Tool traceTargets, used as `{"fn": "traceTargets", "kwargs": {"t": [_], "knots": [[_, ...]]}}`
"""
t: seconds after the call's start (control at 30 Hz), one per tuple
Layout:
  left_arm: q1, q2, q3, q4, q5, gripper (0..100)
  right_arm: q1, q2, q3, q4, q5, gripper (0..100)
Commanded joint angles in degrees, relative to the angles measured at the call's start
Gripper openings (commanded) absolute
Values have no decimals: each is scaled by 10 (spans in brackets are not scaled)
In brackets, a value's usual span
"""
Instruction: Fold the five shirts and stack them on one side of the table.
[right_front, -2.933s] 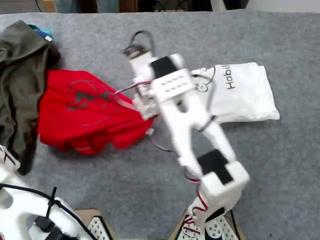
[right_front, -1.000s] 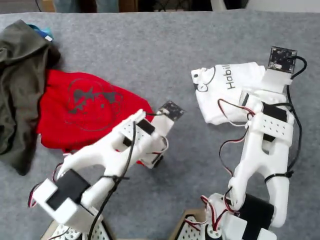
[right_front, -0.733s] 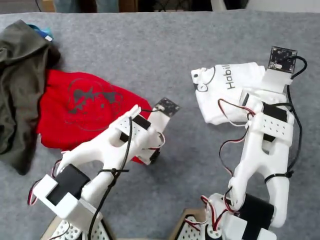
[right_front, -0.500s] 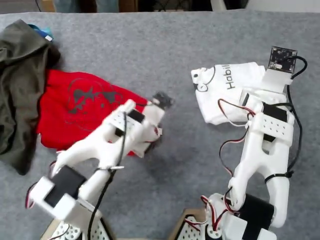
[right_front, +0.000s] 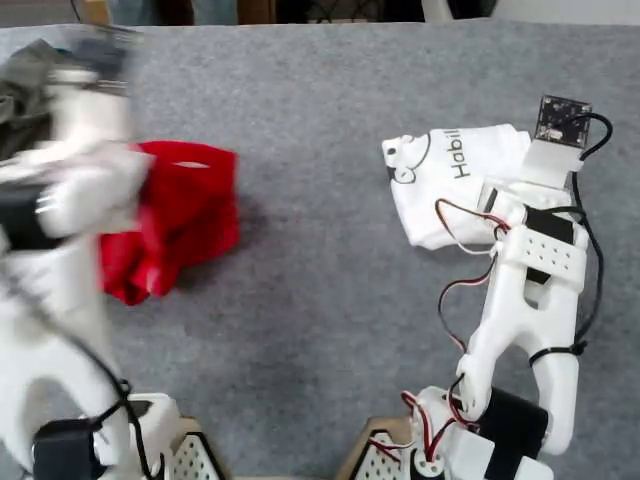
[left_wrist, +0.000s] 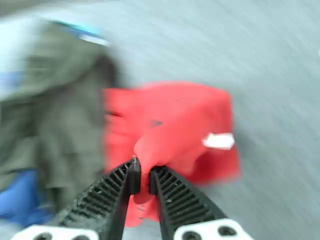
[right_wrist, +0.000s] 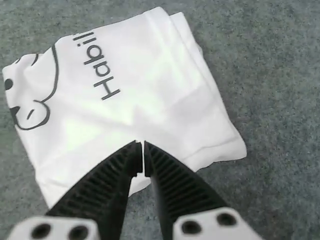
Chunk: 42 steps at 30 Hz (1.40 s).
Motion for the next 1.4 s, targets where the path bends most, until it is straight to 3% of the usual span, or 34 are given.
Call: {"fn": "traceTargets", "kwargs": {"t": [0.0,0.27,0.47,0.6,0.77,0.9,1.07,1.37], "knots": [[-172,-18,-120,12,-18,28,-60,-24,-7,15,-2,15],[-462,-10,-167,11,-73,29,-300,-19,-19,32,-2,15],[-561,40,12,-63,-86,29,-469,-4,-51,32,-2,16],[-575,70,197,-210,-100,29,-538,56,-90,33,-4,16],[-561,76,347,-350,-130,29,-544,131,-160,67,-7,16],[-561,82,372,-382,-127,29,-574,192,-247,79,-7,43],[-577,83,453,-433,-129,29,-630,325,-400,118,-8,214],[-596,76,538,-449,-128,29,-696,623,-742,156,-40,219]]}}
